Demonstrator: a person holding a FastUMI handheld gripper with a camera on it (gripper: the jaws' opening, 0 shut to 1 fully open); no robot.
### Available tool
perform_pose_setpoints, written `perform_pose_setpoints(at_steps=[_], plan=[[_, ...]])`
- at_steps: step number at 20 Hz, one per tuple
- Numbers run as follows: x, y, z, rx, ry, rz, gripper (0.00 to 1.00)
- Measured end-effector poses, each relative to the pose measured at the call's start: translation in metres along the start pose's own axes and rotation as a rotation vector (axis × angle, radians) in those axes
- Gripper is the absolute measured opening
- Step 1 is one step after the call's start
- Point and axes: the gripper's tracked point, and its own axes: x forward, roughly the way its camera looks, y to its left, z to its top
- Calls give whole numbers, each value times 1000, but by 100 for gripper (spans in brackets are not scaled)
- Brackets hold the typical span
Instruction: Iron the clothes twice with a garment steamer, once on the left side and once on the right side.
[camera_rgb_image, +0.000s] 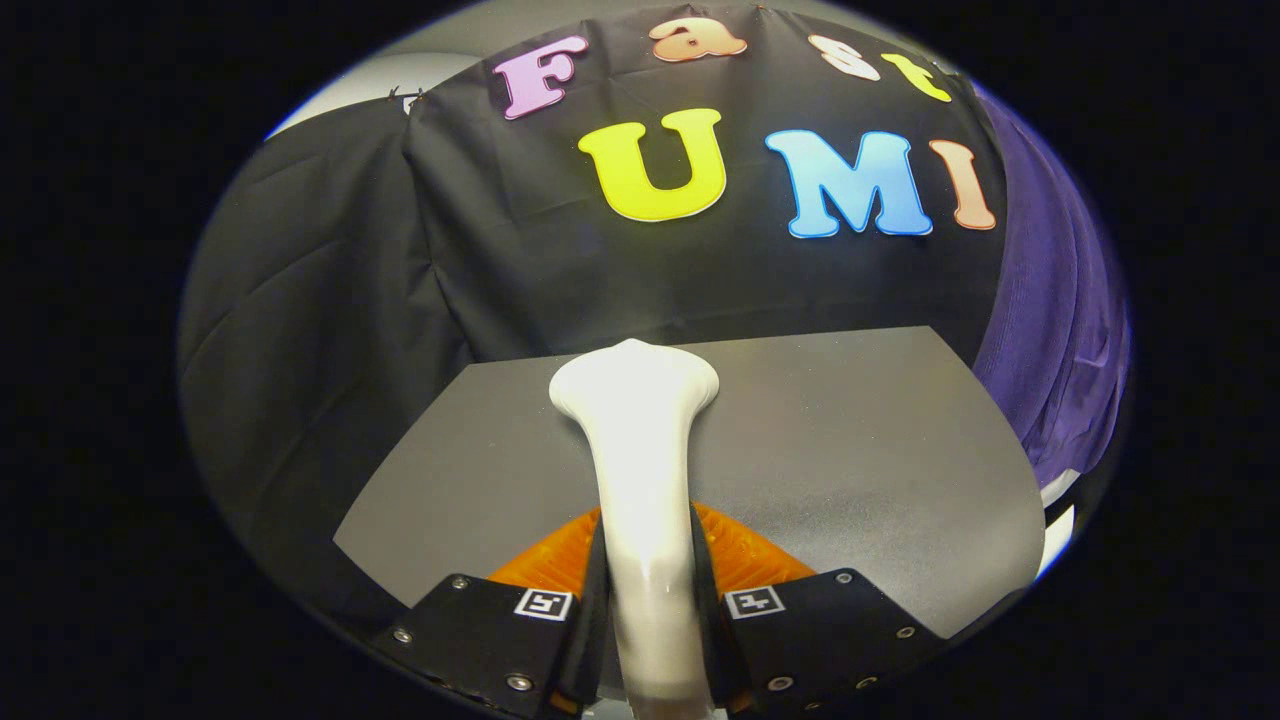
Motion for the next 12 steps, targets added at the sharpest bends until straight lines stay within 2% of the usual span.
perform_pose_setpoints(at_steps=[3, 5, 12], plan=[[-1, -2, 2, -76, -13, -65, 31], [-1, -2, 1, -125, -18, -101, 28], [-24, -1, 19, -164, -177, -137, 27]])
